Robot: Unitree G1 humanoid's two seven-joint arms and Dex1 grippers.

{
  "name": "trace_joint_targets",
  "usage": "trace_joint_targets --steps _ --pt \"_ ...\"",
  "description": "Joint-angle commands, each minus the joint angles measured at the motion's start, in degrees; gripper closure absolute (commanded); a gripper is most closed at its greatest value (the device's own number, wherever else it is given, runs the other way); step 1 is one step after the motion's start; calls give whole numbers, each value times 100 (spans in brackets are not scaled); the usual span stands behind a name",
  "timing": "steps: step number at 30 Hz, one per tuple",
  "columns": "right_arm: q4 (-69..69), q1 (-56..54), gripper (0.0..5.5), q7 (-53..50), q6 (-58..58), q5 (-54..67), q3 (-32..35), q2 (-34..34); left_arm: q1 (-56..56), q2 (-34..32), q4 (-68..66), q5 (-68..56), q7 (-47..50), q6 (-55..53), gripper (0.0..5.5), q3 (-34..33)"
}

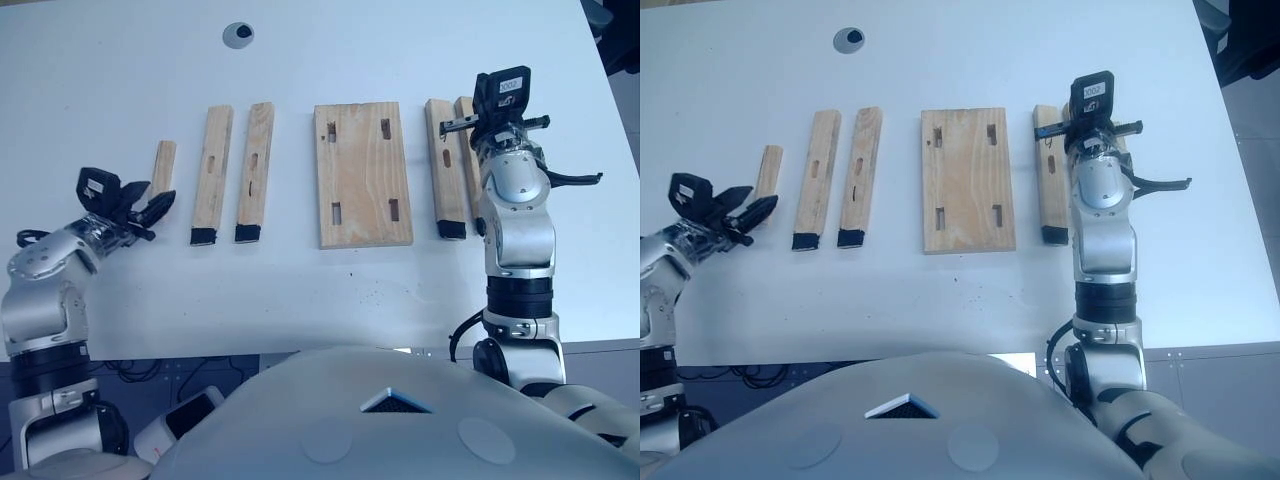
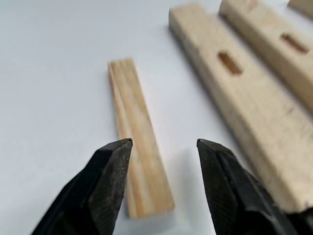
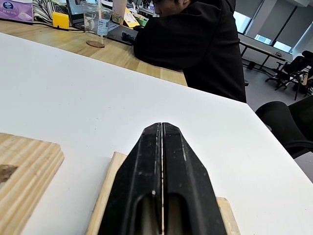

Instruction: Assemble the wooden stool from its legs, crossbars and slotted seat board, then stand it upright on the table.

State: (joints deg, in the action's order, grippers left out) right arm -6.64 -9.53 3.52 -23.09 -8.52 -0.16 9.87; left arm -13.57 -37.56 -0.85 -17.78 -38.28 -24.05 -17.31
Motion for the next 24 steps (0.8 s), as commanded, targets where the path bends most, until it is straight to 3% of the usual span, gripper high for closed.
trace_joint_targets --steps 1,7,11,18,24 --pt "75 -102 550 31 32 -8 -5 71 -102 69 -456 165 74 371 308 -56" --pt "82 -88 550 43 49 -13 -16 73 -23 232 -342 -86 41 615 308 -272" --pt "93 -88 550 44 54 -17 -31 65 209 165 -730 -256 145 99 308 -415" --pt "79 -88 550 48 52 -11 -14 82 155 255 -930 -430 143 -402 422 -437" --pt "130 -391 550 155 -120 137 165 147 400 251 -446 -302 437 -185 513 -375"
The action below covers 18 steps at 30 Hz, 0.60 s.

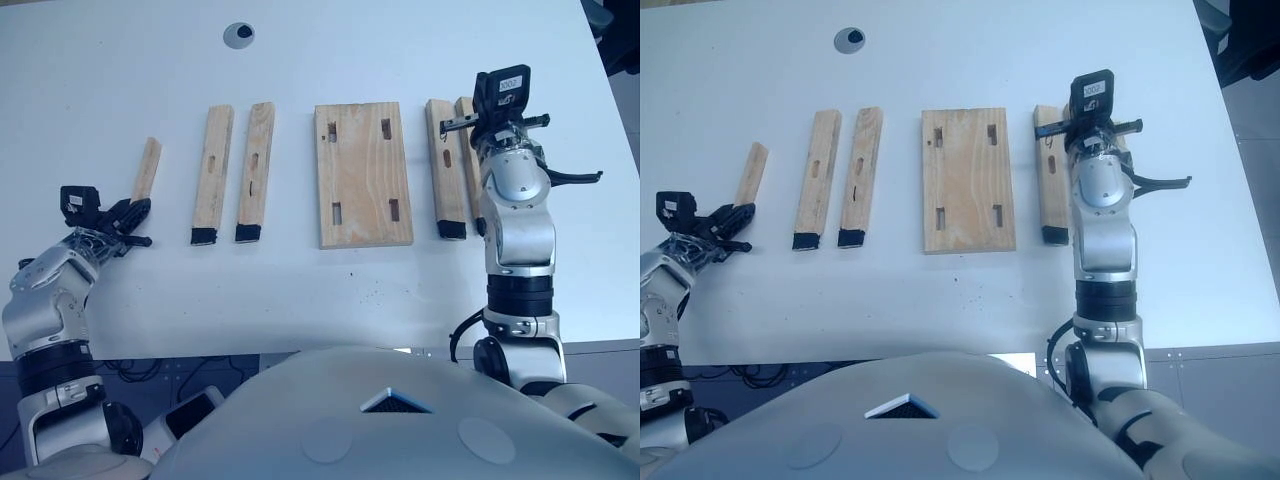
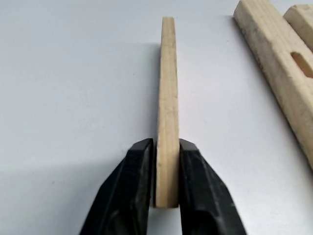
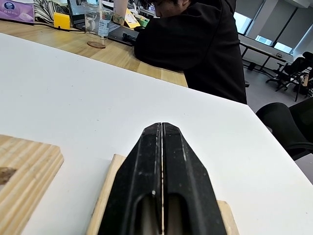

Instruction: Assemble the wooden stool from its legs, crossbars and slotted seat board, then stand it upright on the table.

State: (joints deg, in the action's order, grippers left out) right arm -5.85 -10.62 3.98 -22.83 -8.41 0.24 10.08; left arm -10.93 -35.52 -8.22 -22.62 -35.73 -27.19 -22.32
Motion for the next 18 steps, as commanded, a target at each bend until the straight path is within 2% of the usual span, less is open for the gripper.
trace_joint_targets --steps 1,3,4,7,8,10,16,18 --pt "29 -363 528 153 -246 232 202 85 273 63 537 264 308 212 514 197" --pt "-29 -521 495 202 -553 583 445 -82 675 132 1036 423 603 327 514 372" --pt "-63 -714 473 255 -983 972 642 -276 1097 233 1378 683 849 469 514 663" --pt "-194 -1370 412 377 -2478 2268 1191 -891 2174 551 1877 2222 1667 1212 514 1993" --pt "-268 -1626 395 280 -3108 2841 1573 -1191 2431 616 1791 3105 2006 1707 514 2634" --pt "-249 -2112 362 88 -4076 3808 2229 -1644 2653 735 1560 4282 2555 2462 514 3459" --pt "-25 -2748 246 -627 -5314 5609 3552 -2237 2866 844 1069 5965 3573 3374 514 4155" --pt "39 -2811 243 -861 -5402 5983 3717 -2255 2871 865 910 6173 3670 3494 514 4211"
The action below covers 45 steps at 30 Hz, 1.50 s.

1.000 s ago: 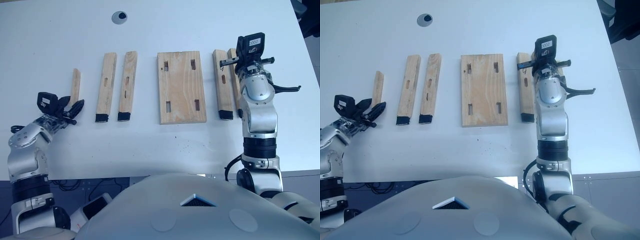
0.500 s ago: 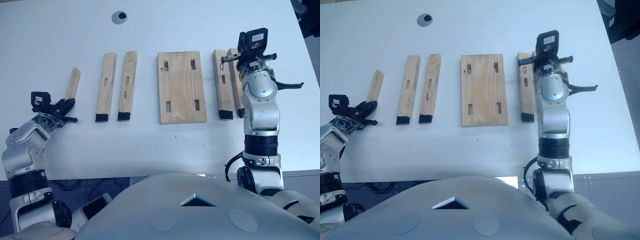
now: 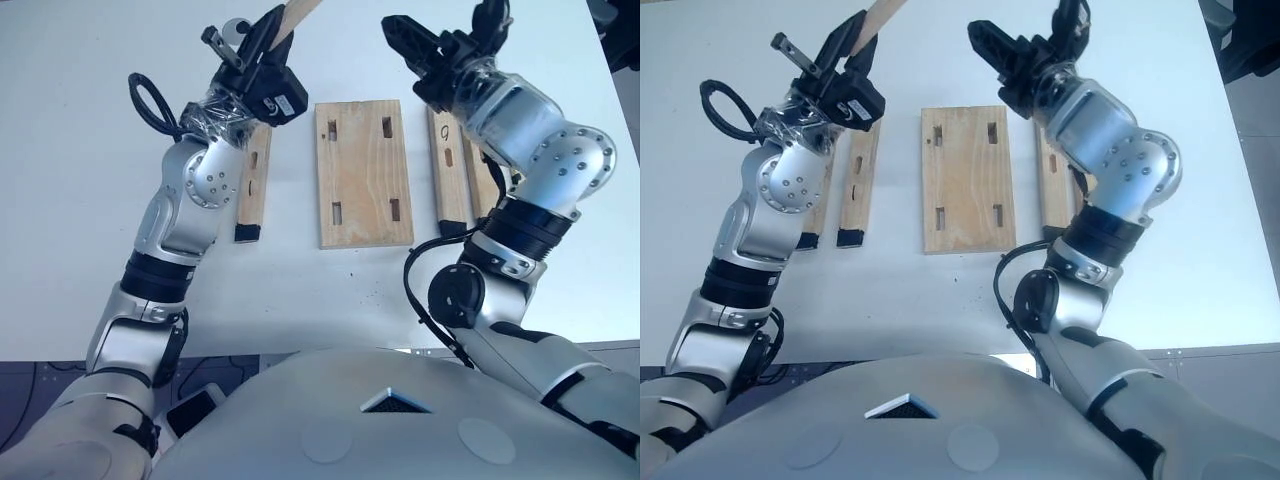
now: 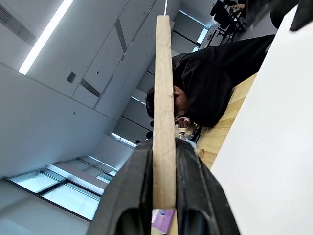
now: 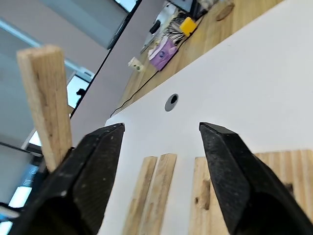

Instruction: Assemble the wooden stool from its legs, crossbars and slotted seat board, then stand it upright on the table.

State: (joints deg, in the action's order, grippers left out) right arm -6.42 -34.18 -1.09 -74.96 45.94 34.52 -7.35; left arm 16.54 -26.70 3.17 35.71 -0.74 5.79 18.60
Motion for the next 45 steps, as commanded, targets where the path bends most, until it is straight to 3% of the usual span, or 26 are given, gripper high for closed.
trace_joint_targets --steps 1,10,14,22,25,34,39,43,45 --pt "112 -475 243 -451 -197 729 328 -507 116 -10 -297 408 190 243 514 134" --pt "474 -426 243 -1159 194 1932 115 -364 50 286 -613 773 161 468 514 494" --pt "826 -404 314 -1643 633 2624 208 -327 14 346 -642 874 199 473 514 542" --pt "1048 -155 458 -2189 1139 3277 -265 -62 0 443 -887 897 203 337 514 546" --pt "1108 -98 491 -2214 1279 3219 -417 43 -19 460 -951 936 239 308 514 573" --pt "1138 51 504 -2010 1664 2611 -855 412 -43 474 -1139 1240 436 242 514 647" --pt "1043 98 510 -1773 1896 2248 -1121 549 -3 632 -1089 1147 542 57 416 461" --pt "1312 191 510 -1601 2610 1383 -987 1055 -133 688 -917 1218 469 -163 409 492" --pt "1302 278 511 -1320 2821 904 -988 1629 -262 750 -755 1252 493 -325 409 467"
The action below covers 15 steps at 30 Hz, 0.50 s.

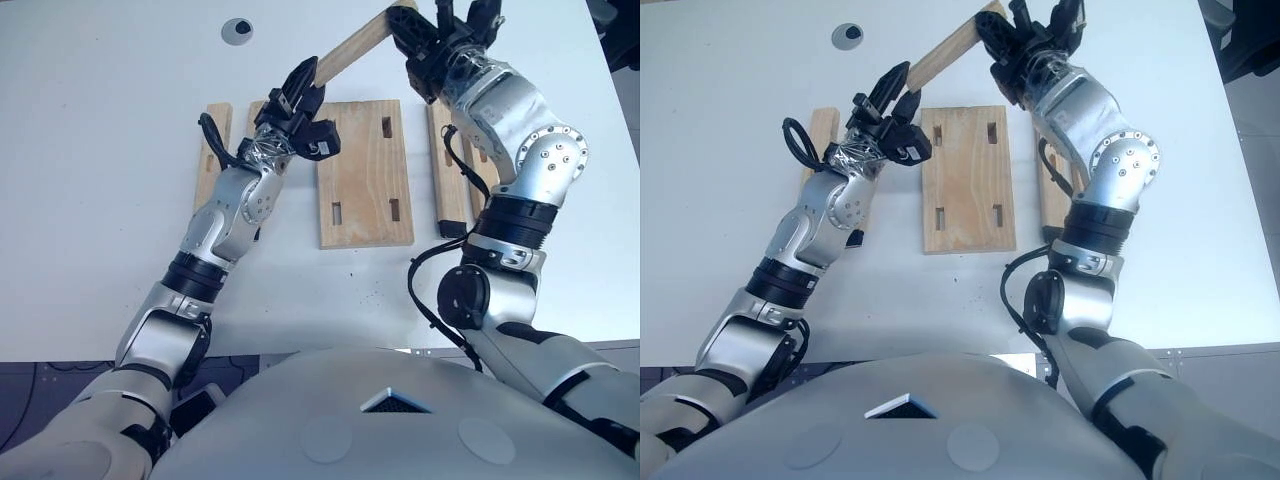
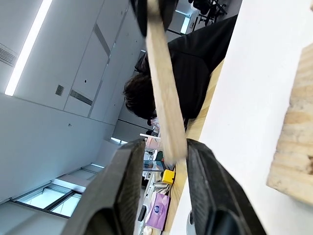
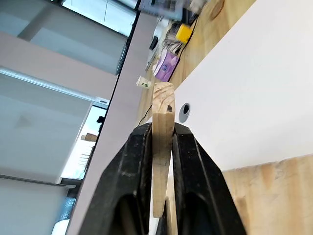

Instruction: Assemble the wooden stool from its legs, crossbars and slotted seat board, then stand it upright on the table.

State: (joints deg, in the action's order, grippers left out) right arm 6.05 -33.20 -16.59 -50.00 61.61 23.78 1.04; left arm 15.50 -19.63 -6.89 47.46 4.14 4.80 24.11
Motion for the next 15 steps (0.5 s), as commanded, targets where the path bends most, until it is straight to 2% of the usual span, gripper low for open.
trace_joint_targets --steps 1,4,10,15 --pt "15 255 511 417 307 -820 126 1146 -248 83 307 73 34 -320 409 -106" --pt "-109 421 511 980 9 -914 229 1920 -552 249 536 78 129 -628 409 -178" --pt "-368 622 511 1876 -776 -827 297 2903 -981 633 834 -97 401 -1177 409 -536" --pt "-338 679 511 2368 -1303 -943 189 3472 -1272 779 1065 -279 580 -1425 475 -861"
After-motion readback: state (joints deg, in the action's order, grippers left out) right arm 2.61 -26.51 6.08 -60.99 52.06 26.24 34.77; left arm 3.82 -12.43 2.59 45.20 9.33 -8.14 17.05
